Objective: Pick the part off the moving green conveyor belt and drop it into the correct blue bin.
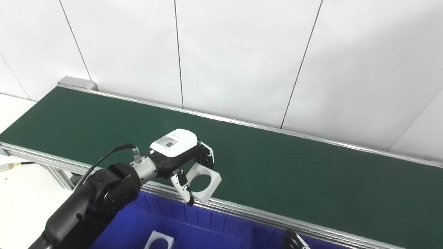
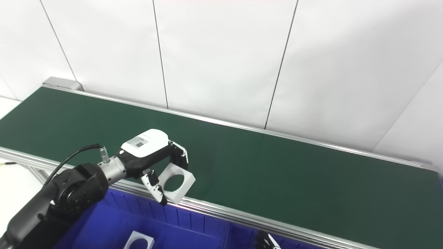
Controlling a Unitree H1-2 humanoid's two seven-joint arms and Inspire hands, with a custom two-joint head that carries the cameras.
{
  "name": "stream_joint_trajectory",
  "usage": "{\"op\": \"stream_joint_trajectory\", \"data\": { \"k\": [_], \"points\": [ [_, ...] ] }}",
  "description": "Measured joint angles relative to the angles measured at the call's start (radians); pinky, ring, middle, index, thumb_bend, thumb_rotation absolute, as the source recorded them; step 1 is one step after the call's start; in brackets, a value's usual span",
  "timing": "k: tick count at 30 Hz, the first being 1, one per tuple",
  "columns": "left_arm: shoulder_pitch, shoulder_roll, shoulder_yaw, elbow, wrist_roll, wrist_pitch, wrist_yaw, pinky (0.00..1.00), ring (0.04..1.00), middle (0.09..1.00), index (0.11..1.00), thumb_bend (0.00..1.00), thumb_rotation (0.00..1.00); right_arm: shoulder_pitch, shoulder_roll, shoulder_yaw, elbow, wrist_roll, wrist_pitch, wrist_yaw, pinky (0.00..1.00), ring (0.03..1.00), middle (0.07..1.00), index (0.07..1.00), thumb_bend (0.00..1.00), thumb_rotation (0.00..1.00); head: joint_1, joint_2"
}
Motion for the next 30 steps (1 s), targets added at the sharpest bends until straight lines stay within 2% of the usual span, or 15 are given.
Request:
{"op": "stream_joint_trajectory", "data": {
  "k": [5,11,14,17,18,20,21,22,24,26,29,30],
  "points": [
    [0.039,0.003,0.018,-0.051,0.012,-0.002,-0.018,0.73,0.585,0.486,0.489,0.52,0.0,0.002,0.01,-0.013,-0.02,0.002,0.0,0.006,0.7,0.8,0.826,0.861,0.59,0.66,-0.006,0.039],
    [0.106,0.021,0.05,-0.066,0.028,-0.005,-0.018,0.68,0.537,0.458,0.505,0.52,0.0,0.014,0.019,-0.034,-0.061,0.005,-0.001,0.042,0.68,0.792,0.816,0.851,0.59,0.59,-0.011,0.079],
    [0.155,0.021,0.062,-0.084,0.029,-0.005,-0.017,0.72,0.533,0.465,0.5,0.53,0.0,0.024,0.021,-0.052,-0.085,0.012,-0.001,0.059,0.69,0.786,0.807,0.846,0.58,0.56,-0.006,0.094],
    [0.197,0.021,0.074,-0.091,0.029,-0.005,-0.014,0.72,0.518,0.452,0.505,0.52,0.0,0.029,0.023,-0.068,-0.107,0.019,-0.001,0.082,0.68,0.781,0.801,0.842,0.59,0.55,0.005,0.134],
    [0.207,0.02,0.078,-0.092,0.029,-0.004,-0.013,0.68,0.505,0.447,0.507,0.52,0.0,0.031,0.024,-0.073,-0.116,0.02,-0.001,0.086,0.68,0.78,0.802,0.841,0.59,0.56,0.005,0.134],
    [0.23,0.019,0.09,-0.096,0.027,-0.002,-0.011,0.66,0.502,0.446,0.508,0.52,0.0,0.034,0.025,-0.085,-0.129,0.022,0.0,0.103,0.67,0.776,0.799,0.835,0.61,0.56,0.026,0.19],
    [0.238,0.018,0.094,-0.1,0.027,0.002,-0.011,0.66,0.502,0.446,0.508,0.52,0.0,0.037,0.025,-0.092,-0.137,0.024,0.0,0.112,0.67,0.776,0.799,0.835,0.61,0.56,0.026,0.19],
    [0.246,0.015,0.1,-0.109,0.027,0.008,-0.014,0.68,0.517,0.456,0.504,0.52,0.0,0.04,0.025,-0.098,-0.148,0.025,0.001,0.118,0.67,0.775,0.796,0.833,0.61,0.57,0.038,0.213],
    [0.26,0.008,0.108,-0.128,0.023,0.019,-0.016,0.66,0.515,0.458,0.501,0.52,0.0,0.042,0.028,-0.109,-0.166,0.026,0.001,0.129,0.67,0.772,0.795,0.833,0.62,0.57,0.049,0.214],
    [0.266,0.001,0.108,-0.129,0.02,0.022,-0.016,0.63,0.502,0.453,0.502,0.52,0.0,0.042,0.03,-0.119,-0.178,0.026,0.003,0.139,0.66,0.768,0.794,0.832,0.61,0.57,0.061,0.242],
    [0.284,-0.009,0.108,-0.129,0.021,0.033,-0.021,0.65,0.507,0.46,0.501,0.52,0.0,0.042,0.033,-0.134,-0.189,0.035,0.005,0.159,0.65,0.762,0.793,0.829,0.61,0.56,0.071,0.252],
    [0.291,-0.014,0.106,-0.129,0.024,0.036,-0.023,0.63,0.502,0.46,0.501,0.52,0.0,0.043,0.033,-0.139,-0.191,0.036,0.007,0.16,0.65,0.761,0.792,0.83,0.61,0.57,0.077,0.259]
  ]
}}
